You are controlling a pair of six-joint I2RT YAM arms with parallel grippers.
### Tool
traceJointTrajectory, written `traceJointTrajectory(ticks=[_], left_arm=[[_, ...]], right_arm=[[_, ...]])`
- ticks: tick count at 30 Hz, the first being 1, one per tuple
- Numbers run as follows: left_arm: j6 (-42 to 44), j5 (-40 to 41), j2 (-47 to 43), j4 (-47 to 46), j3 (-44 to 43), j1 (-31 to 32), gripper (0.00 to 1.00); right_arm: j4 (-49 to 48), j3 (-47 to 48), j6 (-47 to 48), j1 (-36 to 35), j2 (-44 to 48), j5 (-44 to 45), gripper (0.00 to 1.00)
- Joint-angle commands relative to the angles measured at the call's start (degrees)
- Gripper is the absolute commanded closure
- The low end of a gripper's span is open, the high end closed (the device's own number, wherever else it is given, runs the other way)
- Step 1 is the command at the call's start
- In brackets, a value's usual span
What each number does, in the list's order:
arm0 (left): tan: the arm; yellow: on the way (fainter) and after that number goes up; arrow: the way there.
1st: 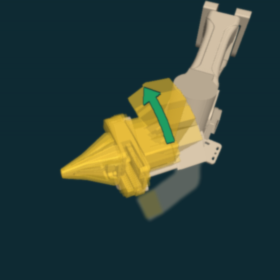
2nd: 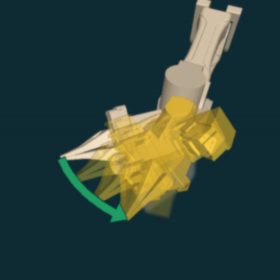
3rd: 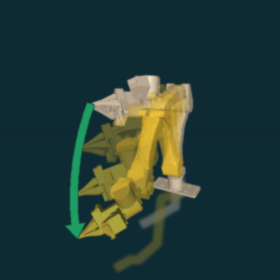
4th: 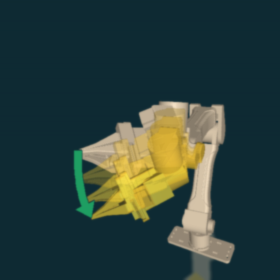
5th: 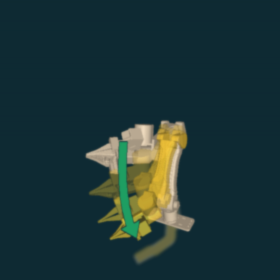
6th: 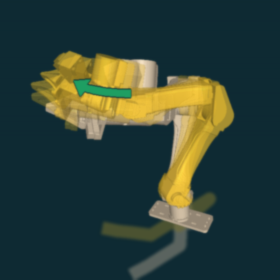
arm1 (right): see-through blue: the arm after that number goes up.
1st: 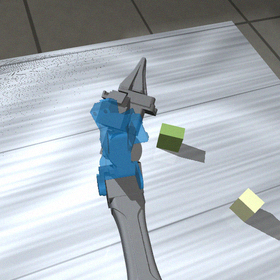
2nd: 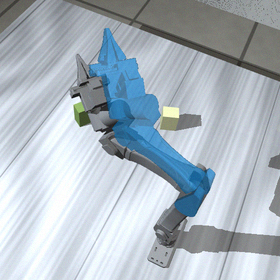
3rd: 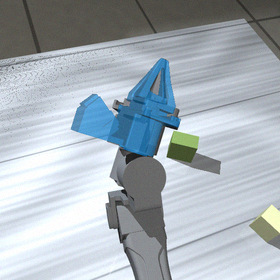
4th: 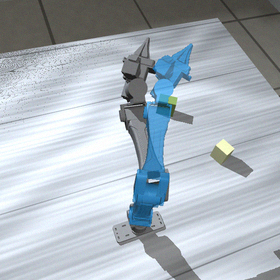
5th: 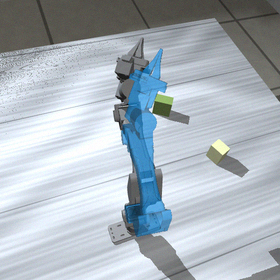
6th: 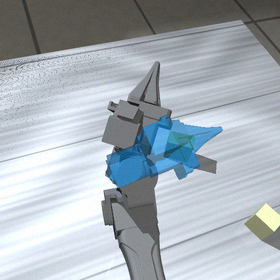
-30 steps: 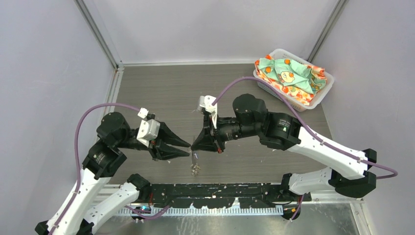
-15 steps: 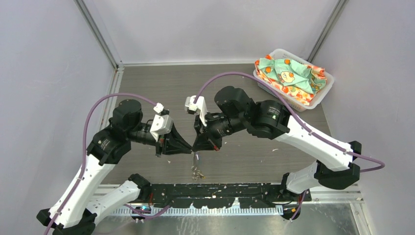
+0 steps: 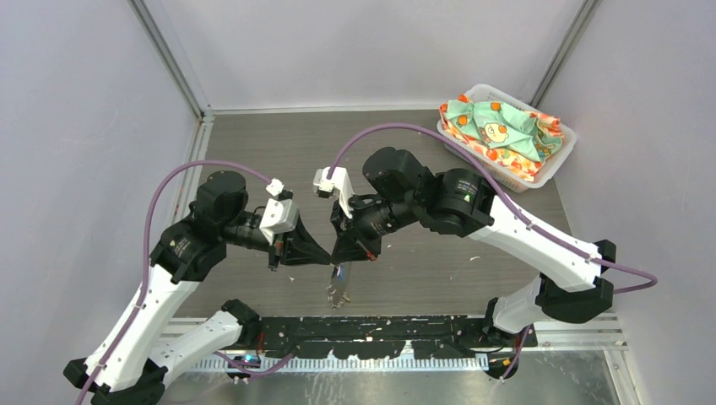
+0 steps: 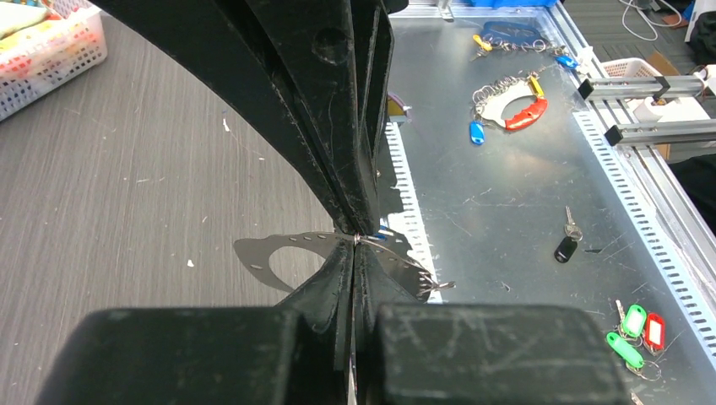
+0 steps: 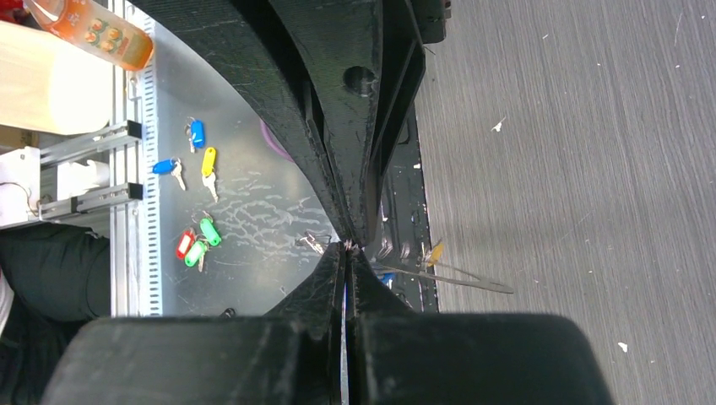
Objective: Put the keys on the keyring
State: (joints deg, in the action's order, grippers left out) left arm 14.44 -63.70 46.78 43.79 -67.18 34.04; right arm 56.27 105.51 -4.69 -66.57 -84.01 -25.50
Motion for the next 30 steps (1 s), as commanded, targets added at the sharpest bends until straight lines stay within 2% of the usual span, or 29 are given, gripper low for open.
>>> traceJointTrajectory(ticks=[1, 3, 6, 8, 10, 12, 16, 20, 30], left_arm=[[0.43, -1.73, -0.11, 0.64, -1.21, 0.06, 1.00], [-0.87, -1.83, -0.19, -0.20, -0.92, 0.04, 1.00], [-7.01, -1.92, -0.84, -5.17, 0.42, 0.06, 1.00], [-12.29, -2.03, -1.93, -10.85, 2.20, -0.02, 1.00], [-20.37, -1.70, -3.63, -20.47, 4.65, 0.05, 1.00], [-26.33, -1.25, -5.03, -28.11, 6.77, 0.06, 1.00], [-32.68, -1.49, -4.61, -34.01, 7.05, 0.06, 1.00], [-34.54, -0.72, -3.79, -37.91, 5.90, 0.04, 1.00], [-35.65, -1.97, -2.34, -41.14, 3.04, 0.05, 1.00]], right_arm=[[-6.14, 1.13, -1.55, 0.25, 2.14, -0.14, 0.99], [-8.03, -0.90, -2.16, 0.27, 3.45, 0.36, 0.99], [-11.88, -4.75, -3.64, 0.25, 6.32, 2.64, 0.83], [-15.20, -8.23, -4.76, 0.37, 9.18, 4.83, 0.69], [-19.34, -12.37, -5.70, 0.35, 12.73, 7.99, 0.58], [-23.99, -16.88, -6.77, 0.42, 16.68, 9.94, 0.51], [-33.34, -24.86, -8.97, 0.79, 23.73, 11.16, 0.48], [-40.09, -29.07, -9.90, 0.88, 25.96, 8.76, 0.46], [-40.24, -26.58, -8.11, 1.60, 23.56, 5.48, 0.48]])
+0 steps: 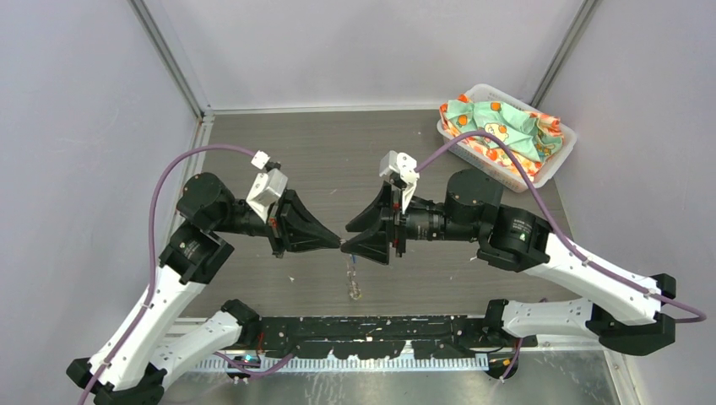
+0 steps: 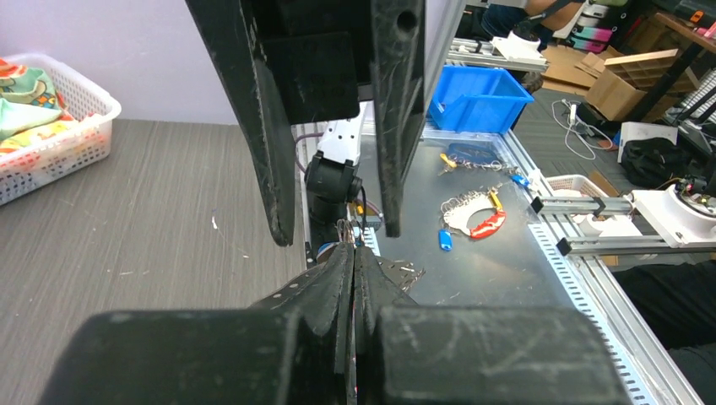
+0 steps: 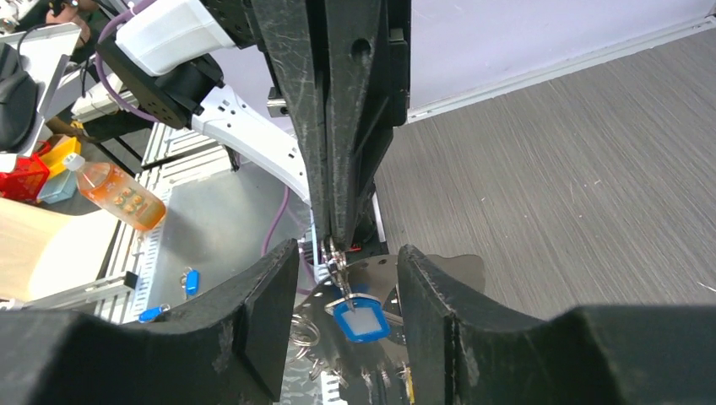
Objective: Put the keys on the keyring
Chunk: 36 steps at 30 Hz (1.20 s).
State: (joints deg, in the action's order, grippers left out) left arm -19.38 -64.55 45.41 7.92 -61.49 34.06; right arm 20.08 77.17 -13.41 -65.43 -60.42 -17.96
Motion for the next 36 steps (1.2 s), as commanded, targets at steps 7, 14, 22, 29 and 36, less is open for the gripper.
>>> traceJointTrajectory(ticks=[7, 14, 22, 29, 36], left_arm=[[-2.50, -1.01, -1.35, -5.29, -3.49, 0.04, 1.00], [-2.37, -0.66, -1.72, -4.83, -2.62, 0.04, 1.00], [18.75, 0.50, -0.90, 19.65, -4.32, 0.02, 0.55], [33.67, -1.01, 4.34, 35.81, -12.45, 0.04, 0.55], [38.19, -3.38, 6.97, 41.77, -15.25, 0.03, 0.66]], right_arm=[[-5.09, 0.44, -0.29, 0.82, 0.78, -3.31, 0.66], [-5.28, 0.26, -0.42, 0.92, 0.98, -4.13, 0.99], [11.59, 11.54, 3.83, 0.96, -4.53, -3.62, 0.99], [27.76, 23.71, 7.52, 0.92, -13.59, -6.35, 0.99], [34.86, 29.92, 8.96, 0.95, -18.85, -7.61, 0.99]])
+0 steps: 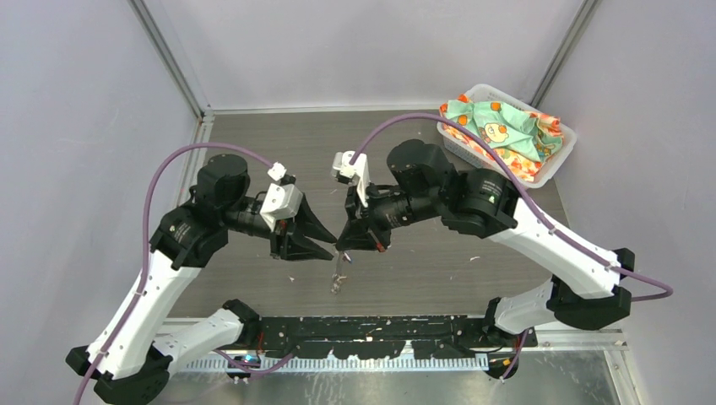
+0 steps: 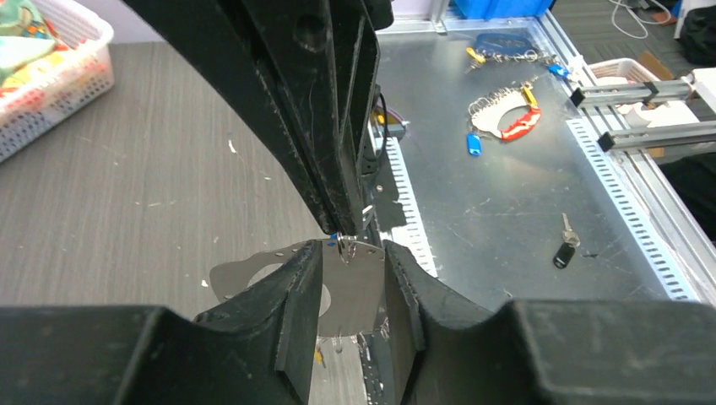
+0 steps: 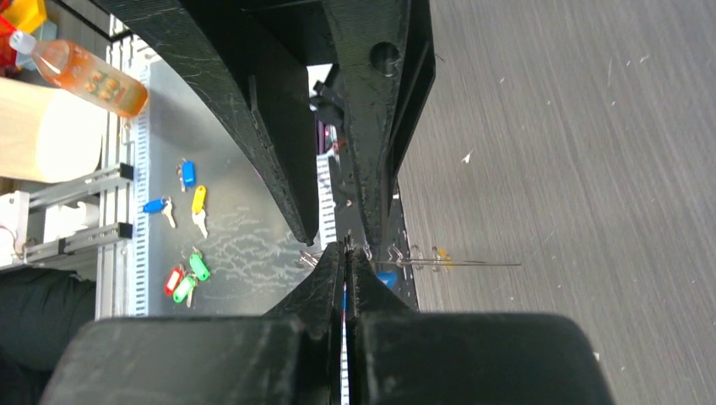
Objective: Put the keys on the keyring
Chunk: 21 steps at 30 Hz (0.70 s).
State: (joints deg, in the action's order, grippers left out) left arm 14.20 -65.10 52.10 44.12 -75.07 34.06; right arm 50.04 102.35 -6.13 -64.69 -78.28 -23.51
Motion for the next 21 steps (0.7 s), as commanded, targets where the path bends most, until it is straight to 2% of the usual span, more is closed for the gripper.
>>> traceJointTrajectory(ticks=[1, 6, 17, 19, 21], left_arm=[[4.55, -3.07, 0.33, 5.54, -1.40, 0.03, 0.67], [4.51, -3.17, 0.93, 5.70, -1.00, 0.00, 0.75], [4.12, -2.56, 1.61, 4.94, -0.77, 0.13, 0.80], [3.75, -2.64, 1.69, 4.46, -0.64, 0.09, 0.86], [3.91, -2.41, 1.69, 4.31, -0.44, 0.10, 0.96]], right_arm=[[5.24, 5.25, 1.74, 0.24, -1.52, -2.04, 0.99], [8.04, 8.43, 2.33, 0.16, -3.88, -2.65, 0.99], [9.26, 10.83, 2.26, 0.17, -6.81, -4.44, 0.99], [9.31, 11.24, 2.26, 0.13, -7.20, -4.79, 0.99], [9.14, 11.30, 2.15, 0.11, -7.49, -4.92, 0.99]])
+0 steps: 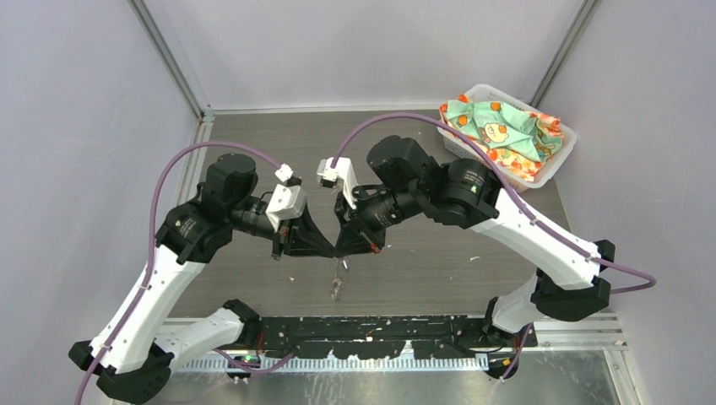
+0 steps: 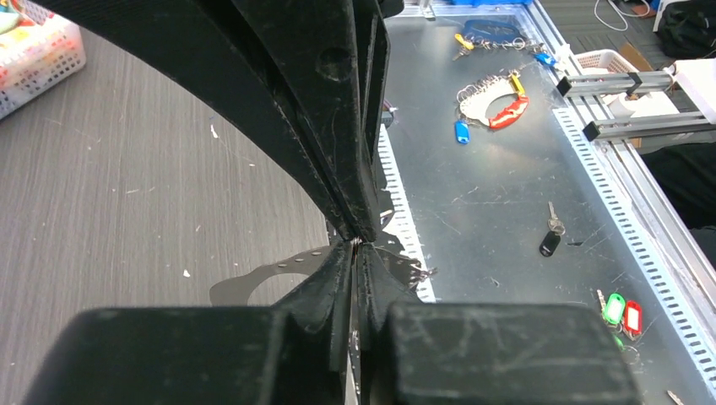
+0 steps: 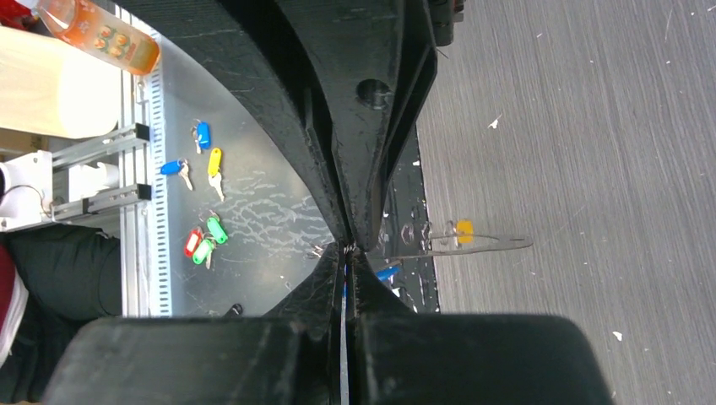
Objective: Put the keys on the keyring
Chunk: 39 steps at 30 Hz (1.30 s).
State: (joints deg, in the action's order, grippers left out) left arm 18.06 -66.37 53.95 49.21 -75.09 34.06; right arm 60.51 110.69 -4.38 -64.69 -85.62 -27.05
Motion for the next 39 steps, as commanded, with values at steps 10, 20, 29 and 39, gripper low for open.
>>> traceJointTrajectory(ticks=[10, 20, 29, 39], left_arm=[[-3.07, 1.74, -2.08, -5.41, 2.49, 0.11, 1.00], [-29.45, 4.71, -5.65, -37.80, 10.13, 0.03, 1.00], [-30.63, 3.78, -5.34, -40.14, 9.46, -0.03, 1.00], [-30.79, 3.72, -6.04, -40.48, 9.19, 0.00, 1.00]], right_arm=[[-12.79, -5.79, -4.02, 1.44, 7.79, 1.48, 0.71], [-36.61, -27.93, -11.27, 6.55, 23.58, 2.16, 0.57], [-41.24, -32.57, -12.10, 7.26, 25.51, 2.08, 0.54], [-43.08, -37.50, -14.69, 7.45, 28.93, 2.34, 0.53]])
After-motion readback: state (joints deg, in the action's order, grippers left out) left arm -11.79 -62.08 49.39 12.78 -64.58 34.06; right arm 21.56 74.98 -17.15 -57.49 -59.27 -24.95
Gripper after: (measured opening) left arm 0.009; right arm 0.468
